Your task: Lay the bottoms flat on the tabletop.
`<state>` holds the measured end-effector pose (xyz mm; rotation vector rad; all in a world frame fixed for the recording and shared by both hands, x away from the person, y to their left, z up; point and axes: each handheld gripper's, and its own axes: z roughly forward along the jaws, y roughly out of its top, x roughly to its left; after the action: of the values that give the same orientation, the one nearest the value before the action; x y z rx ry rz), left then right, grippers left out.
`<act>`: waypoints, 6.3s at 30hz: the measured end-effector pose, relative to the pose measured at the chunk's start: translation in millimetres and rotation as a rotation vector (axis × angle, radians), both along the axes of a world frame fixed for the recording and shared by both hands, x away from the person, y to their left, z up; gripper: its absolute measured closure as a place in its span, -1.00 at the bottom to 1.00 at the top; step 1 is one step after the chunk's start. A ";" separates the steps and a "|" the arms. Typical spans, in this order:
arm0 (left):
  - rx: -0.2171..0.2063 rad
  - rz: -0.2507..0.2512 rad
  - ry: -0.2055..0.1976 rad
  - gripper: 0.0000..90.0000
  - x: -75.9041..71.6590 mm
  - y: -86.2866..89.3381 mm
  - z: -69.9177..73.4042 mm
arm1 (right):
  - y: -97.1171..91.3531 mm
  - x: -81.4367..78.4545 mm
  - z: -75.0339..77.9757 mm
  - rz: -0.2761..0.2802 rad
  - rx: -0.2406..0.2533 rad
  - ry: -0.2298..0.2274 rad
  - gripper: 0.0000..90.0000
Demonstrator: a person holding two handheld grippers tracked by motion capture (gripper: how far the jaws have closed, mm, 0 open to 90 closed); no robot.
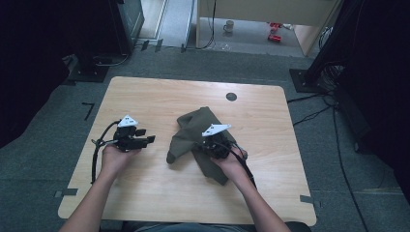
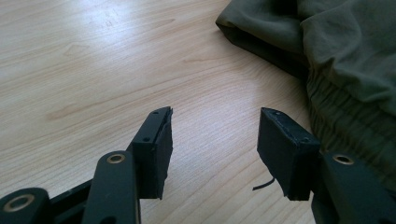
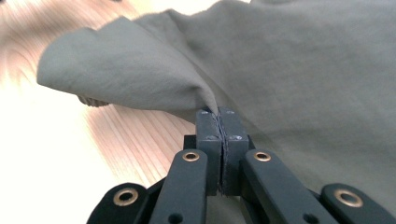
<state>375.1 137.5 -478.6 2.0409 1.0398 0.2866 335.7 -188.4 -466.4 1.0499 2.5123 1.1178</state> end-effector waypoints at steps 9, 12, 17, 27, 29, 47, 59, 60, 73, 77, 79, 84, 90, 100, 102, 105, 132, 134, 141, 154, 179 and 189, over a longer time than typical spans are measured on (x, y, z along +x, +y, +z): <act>0.007 -0.002 0.003 0.00 1.2 -2.3 -1.4 | -23.8 8.4 24.1 -0.066 0.096 -0.034 0.97; 0.012 -0.008 0.007 0.00 1.3 -4.1 -2.3 | -36.2 13.9 29.8 -0.104 0.122 -0.054 0.97; 0.014 -0.017 0.009 0.00 1.1 -7.5 -3.3 | -55.0 24.3 33.7 -0.161 0.150 -0.062 0.97; -0.038 -0.046 -0.057 0.14 0.3 -26.5 3.5 | -87.9 41.4 37.4 -0.252 0.185 -0.082 0.97; -0.052 -0.062 -0.067 0.17 0.6 -35.1 5.3 | -91.2 44.9 36.7 -0.262 0.195 -0.084 0.97; -0.092 -0.154 -0.063 0.28 -0.1 -81.4 2.5 | -131.3 97.1 38.4 -0.414 0.171 -0.086 0.95; -0.063 -0.163 -0.051 0.24 -0.2 -85.1 -1.8 | -166.3 97.1 20.5 -0.515 0.146 -0.115 0.27; -0.061 -0.165 -0.050 0.24 -0.2 -85.7 -1.8 | -166.9 95.3 19.2 -0.512 0.142 -0.118 0.26; -0.071 -0.236 -0.050 0.09 3.0 -104.0 5.3 | -166.2 69.4 -6.4 -0.457 0.136 -0.076 0.27; -0.041 -0.262 -0.074 0.07 2.8 -114.6 8.1 | -164.9 62.8 -9.9 -0.449 0.145 -0.067 0.27; -0.036 -0.272 -0.068 0.07 4.5 -118.4 9.4 | -163.6 61.1 -11.9 -0.443 0.144 -0.064 0.27; -0.031 -0.288 -0.067 0.08 9.8 -130.7 13.3 | -159.7 57.7 -18.9 -0.428 0.135 -0.061 0.27; -0.016 -0.318 -0.056 0.03 16.0 -150.5 12.4 | -157.0 58.1 -27.1 -0.410 0.115 -0.041 0.30; -0.004 -0.356 -0.045 -0.03 21.7 -176.9 3.5 | -153.0 53.7 -32.5 -0.397 0.106 -0.046 0.39; 0.002 -0.363 -0.045 -0.05 22.0 -182.2 1.6 | -151.9 52.9 -33.8 -0.394 0.105 -0.044 0.38; 0.017 -0.367 -0.042 -0.08 24.3 -189.1 -2.7 | -149.6 52.4 -37.7 -0.385 0.092 -0.037 0.37; 0.145 -0.422 0.036 0.98 12.4 -175.4 -19.7 | -123.7 41.8 -54.4 -0.300 0.093 -0.046 0.31; 0.132 -0.419 0.036 0.98 5.2 -167.1 -20.7 | -117.4 36.1 -53.7 -0.273 0.076 -0.049 0.30; 0.101 -0.420 0.063 0.98 -16.2 -147.5 -22.2 | -96.9 10.6 -54.9 -0.209 0.046 -0.082 0.17; -0.005 -0.379 0.047 0.98 -27.9 -132.1 9.1 | -103.0 -8.2 -43.0 -0.197 0.070 -0.093 0.06; -0.154 -0.130 -0.027 0.98 36.7 -64.5 48.0 | -70.8 -10.7 -52.5 -0.110 -0.020 -0.096 0.12; -0.151 -0.054 -0.026 0.99 58.4 -36.6 48.5 | -68.4 -22.7 -52.8 -0.079 -0.016 -0.098 0.17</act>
<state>433.5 100.9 -430.2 1.9215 0.9601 0.1997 313.0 -256.8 -519.3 1.0542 2.3793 1.0980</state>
